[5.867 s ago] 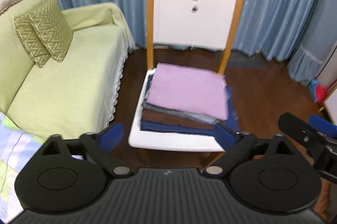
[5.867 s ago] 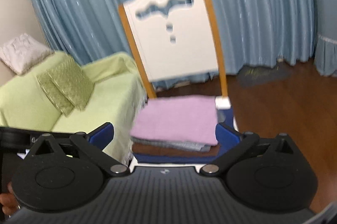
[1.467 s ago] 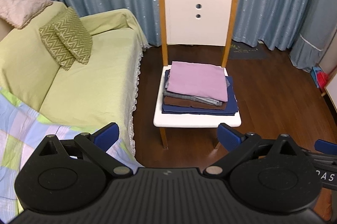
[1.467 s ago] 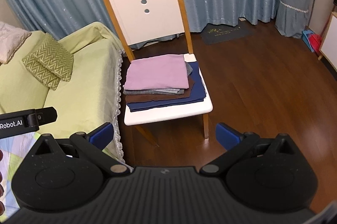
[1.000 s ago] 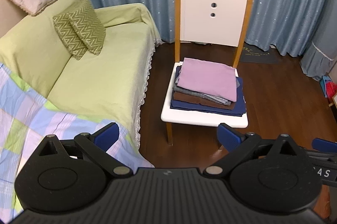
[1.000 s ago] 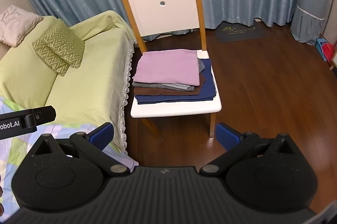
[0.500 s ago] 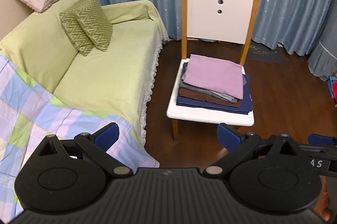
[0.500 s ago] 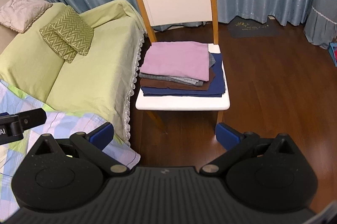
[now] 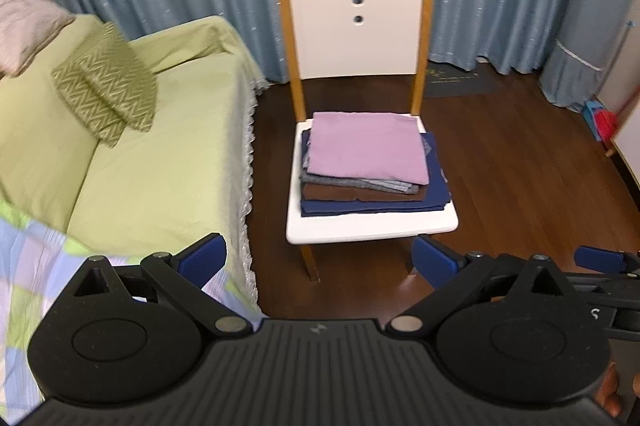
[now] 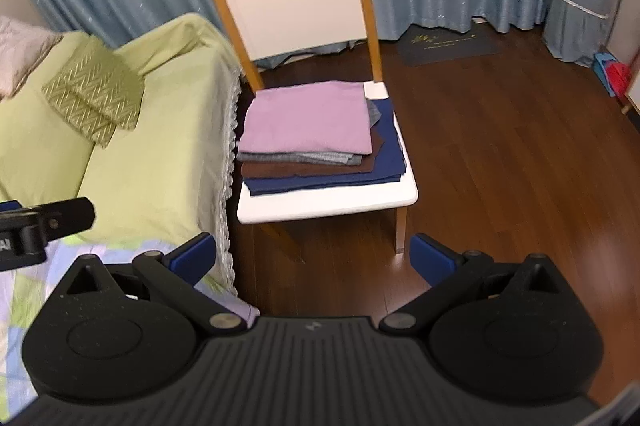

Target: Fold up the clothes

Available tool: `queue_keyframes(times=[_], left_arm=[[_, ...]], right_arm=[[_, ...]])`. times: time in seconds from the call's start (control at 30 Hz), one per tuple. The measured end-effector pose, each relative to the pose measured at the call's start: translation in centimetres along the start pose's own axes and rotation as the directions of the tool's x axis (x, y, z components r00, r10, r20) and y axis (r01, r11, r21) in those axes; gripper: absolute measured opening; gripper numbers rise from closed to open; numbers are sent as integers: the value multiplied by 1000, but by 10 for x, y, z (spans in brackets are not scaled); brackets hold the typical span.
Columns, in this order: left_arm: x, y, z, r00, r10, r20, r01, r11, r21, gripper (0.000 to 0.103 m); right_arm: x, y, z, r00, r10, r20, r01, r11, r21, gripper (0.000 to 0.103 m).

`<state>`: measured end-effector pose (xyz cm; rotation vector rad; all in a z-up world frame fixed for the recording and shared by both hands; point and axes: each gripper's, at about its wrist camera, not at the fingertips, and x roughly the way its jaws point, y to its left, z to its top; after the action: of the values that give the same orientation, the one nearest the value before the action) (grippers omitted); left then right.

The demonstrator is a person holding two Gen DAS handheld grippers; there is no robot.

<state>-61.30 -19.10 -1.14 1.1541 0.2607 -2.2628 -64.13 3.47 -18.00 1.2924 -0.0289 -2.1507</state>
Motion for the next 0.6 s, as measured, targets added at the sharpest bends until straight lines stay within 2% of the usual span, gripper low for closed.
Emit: queue_keyframes(times=[0.3, 0.6], left_arm=[[13, 29, 12, 999, -47, 19, 46, 999, 29, 101], [22, 41, 15, 997, -73, 2, 73, 997, 23, 101]], right_arm=[[-4, 19, -4, 992, -22, 124, 11, 997, 82, 102], [-1, 41, -8, 990, -57, 130, 45, 995, 94, 102]])
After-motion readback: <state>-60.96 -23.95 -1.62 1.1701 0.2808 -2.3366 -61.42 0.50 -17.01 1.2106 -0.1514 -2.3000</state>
